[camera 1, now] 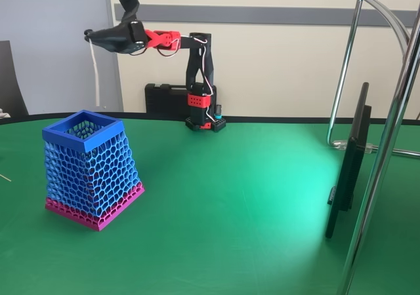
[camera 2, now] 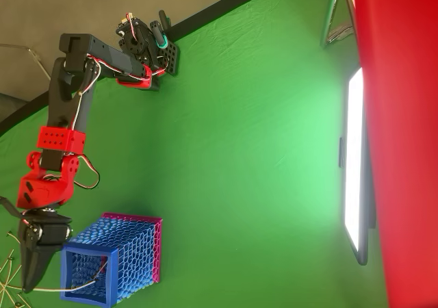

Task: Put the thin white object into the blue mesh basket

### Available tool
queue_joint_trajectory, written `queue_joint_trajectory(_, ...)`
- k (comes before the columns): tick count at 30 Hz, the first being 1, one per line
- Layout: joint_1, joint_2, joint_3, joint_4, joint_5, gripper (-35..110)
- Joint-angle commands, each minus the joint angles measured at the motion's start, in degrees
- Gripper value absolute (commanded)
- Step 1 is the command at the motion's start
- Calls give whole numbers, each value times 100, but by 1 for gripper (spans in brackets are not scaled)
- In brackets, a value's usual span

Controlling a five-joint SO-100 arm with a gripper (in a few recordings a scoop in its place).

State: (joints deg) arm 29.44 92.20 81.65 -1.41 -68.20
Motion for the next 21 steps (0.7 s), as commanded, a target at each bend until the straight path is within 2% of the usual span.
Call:
queue_joint_trajectory(1, 62, -35, -114, -343, -281, 0)
queue_joint_trajectory(7, 132, -334, 149, -545, -826, 0)
queue_joint_trajectory(16, 123, -457, 1055, -562, -1055, 0)
queue_joint_trajectory(21, 193, -431, 1670, -967, -1213, 0)
